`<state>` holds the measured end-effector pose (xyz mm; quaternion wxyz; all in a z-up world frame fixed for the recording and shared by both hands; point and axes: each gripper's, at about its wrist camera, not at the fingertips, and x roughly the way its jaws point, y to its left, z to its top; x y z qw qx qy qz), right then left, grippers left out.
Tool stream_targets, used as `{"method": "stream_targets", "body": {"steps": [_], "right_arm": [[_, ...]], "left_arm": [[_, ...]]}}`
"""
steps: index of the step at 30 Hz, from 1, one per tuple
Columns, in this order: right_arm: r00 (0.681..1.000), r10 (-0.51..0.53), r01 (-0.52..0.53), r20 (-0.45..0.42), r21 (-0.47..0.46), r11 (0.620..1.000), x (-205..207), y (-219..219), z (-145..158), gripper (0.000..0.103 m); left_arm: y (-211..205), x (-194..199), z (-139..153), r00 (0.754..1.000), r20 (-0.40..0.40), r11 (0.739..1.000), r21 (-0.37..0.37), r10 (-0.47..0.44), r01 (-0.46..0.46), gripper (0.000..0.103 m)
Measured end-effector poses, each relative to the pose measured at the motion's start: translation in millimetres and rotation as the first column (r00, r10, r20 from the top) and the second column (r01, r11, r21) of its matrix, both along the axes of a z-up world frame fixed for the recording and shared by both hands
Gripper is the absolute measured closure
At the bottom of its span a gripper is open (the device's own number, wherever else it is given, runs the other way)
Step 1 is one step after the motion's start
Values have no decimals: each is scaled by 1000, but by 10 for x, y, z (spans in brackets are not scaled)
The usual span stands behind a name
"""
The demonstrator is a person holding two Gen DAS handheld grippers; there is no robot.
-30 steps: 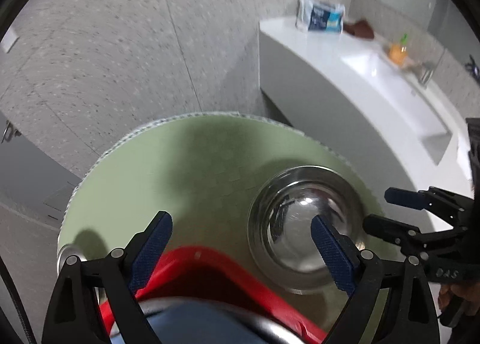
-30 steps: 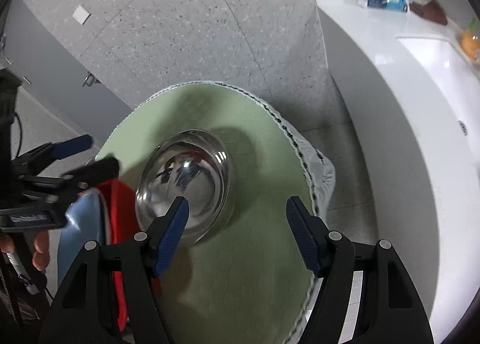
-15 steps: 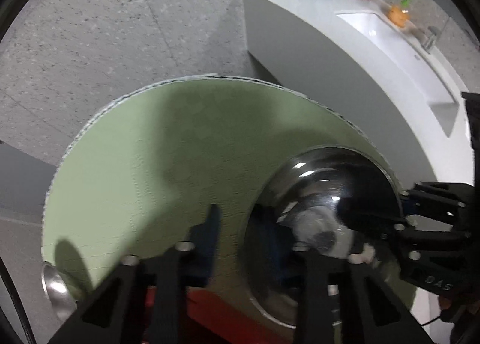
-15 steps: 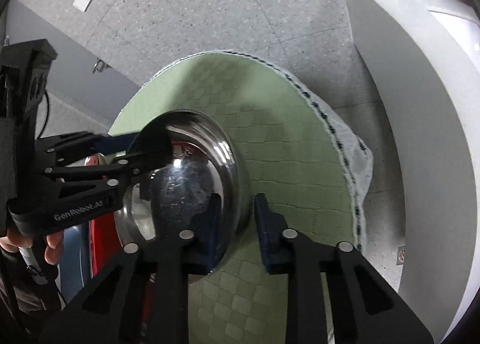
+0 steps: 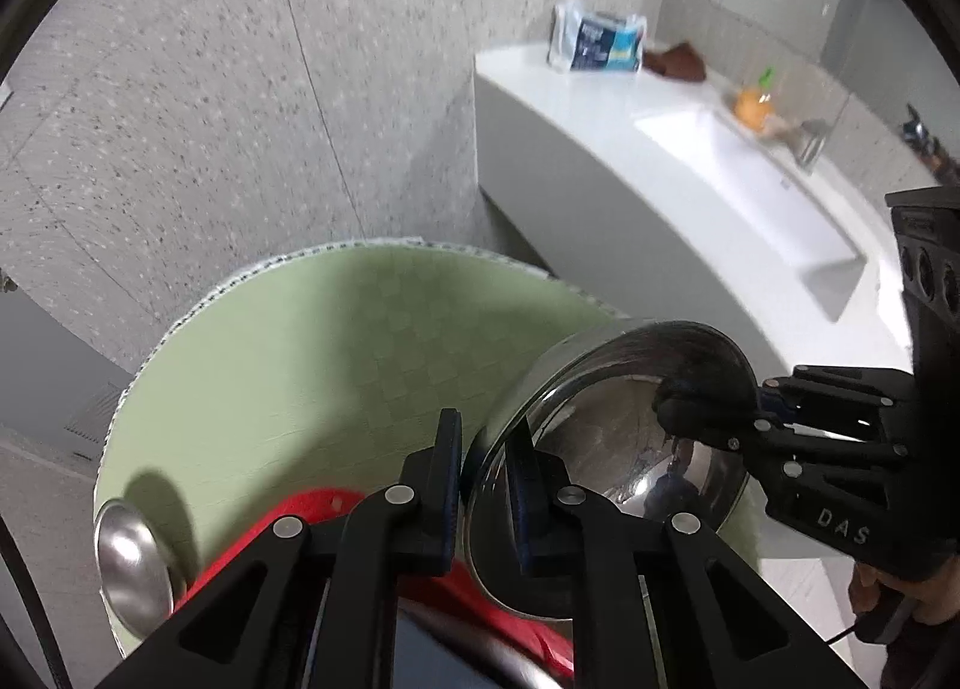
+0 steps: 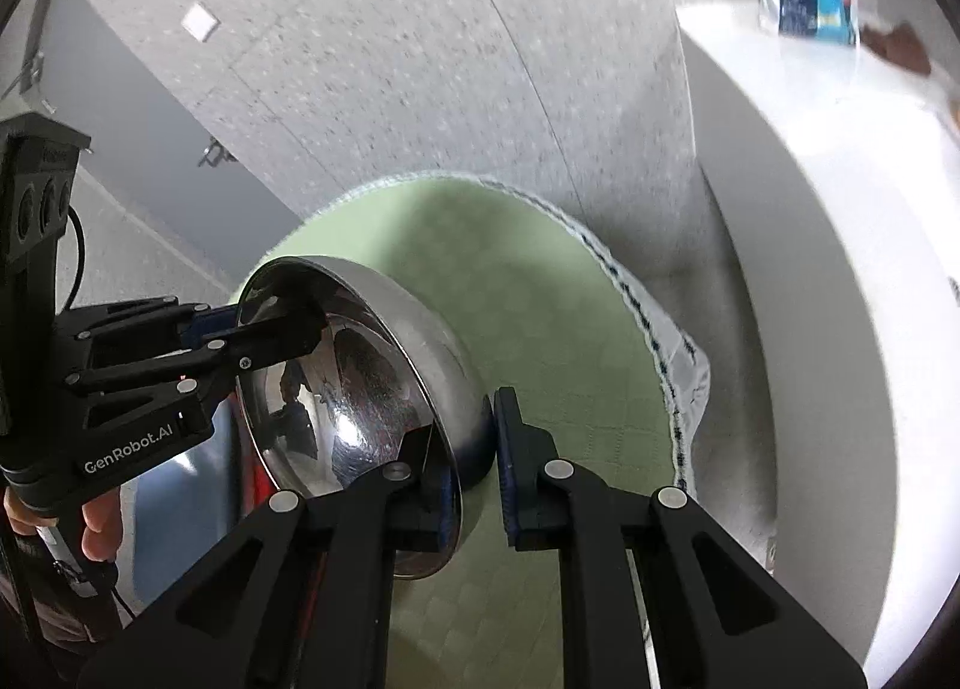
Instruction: Organize plates and bowls
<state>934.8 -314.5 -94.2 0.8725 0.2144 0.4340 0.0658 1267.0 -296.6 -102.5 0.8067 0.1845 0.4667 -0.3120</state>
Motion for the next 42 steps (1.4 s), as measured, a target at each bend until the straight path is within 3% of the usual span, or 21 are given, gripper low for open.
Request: {"method": "stream_targets", "body": {"steps": [4, 12, 17, 25, 34, 42], "right_arm": [[999, 3, -2, 53, -32, 999, -239, 127, 303, 91], [995, 26, -18, 91, -88, 996, -849, 562, 588, 91], [996, 45, -36, 81, -109, 993, -1197, 814, 574, 91], [991, 129, -125, 31, -104, 987, -1551, 1086, 359, 91], [965, 260, -263, -40, -124, 957, -1626, 1246, 26, 91], [944, 320, -329, -84, -144, 933, -1622, 1216, -204, 91]], "left_arm": [[263, -295, 225, 999, 44, 999, -52, 7, -5, 93], [860, -1333, 479, 996, 84, 995, -102, 29, -21, 93], [1274, -2029, 549, 995, 80, 994, -102, 56, -48, 93], [1727, -2818, 524, 988, 54, 986, -80, 148, -144, 93], [1674, -3231, 293, 959, -11, 957, -61, 284, -285, 93], [1566, -3265, 188, 929, -56, 927, -68, 365, -369, 93]]}}
